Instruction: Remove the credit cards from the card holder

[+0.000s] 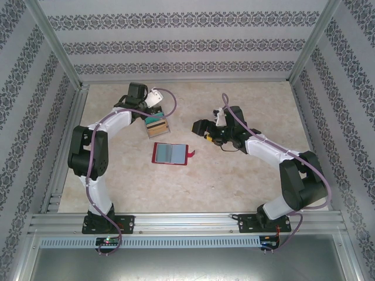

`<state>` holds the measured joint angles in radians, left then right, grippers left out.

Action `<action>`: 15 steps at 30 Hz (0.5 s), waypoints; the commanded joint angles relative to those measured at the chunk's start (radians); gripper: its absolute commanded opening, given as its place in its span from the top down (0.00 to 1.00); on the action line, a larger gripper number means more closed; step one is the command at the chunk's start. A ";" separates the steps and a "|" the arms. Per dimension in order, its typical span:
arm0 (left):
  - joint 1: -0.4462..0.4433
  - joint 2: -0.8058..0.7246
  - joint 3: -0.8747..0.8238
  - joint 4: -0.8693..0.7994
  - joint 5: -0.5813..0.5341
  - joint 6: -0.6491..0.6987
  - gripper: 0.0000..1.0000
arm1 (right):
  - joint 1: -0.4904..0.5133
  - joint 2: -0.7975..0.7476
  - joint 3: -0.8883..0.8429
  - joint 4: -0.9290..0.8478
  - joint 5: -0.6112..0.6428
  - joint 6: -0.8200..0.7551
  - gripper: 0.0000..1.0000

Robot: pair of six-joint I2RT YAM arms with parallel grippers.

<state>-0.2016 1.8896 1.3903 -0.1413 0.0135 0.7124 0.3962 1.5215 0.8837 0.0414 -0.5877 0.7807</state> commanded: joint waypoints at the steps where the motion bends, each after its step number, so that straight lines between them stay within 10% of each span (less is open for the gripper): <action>1: 0.009 -0.116 0.014 0.022 -0.017 -0.195 0.54 | 0.036 -0.022 0.011 -0.031 0.059 -0.026 0.02; 11: 0.011 -0.296 0.042 -0.294 -0.002 -0.774 0.37 | 0.211 0.031 0.078 -0.152 0.272 -0.130 0.02; 15: 0.013 -0.400 -0.069 -0.320 0.119 -0.937 0.34 | 0.264 0.084 0.093 -0.157 0.295 -0.124 0.26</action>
<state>-0.2005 1.5467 1.3827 -0.3473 0.0471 -0.0044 0.6376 1.5677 0.9531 -0.0811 -0.3534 0.6727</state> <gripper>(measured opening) 0.650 0.776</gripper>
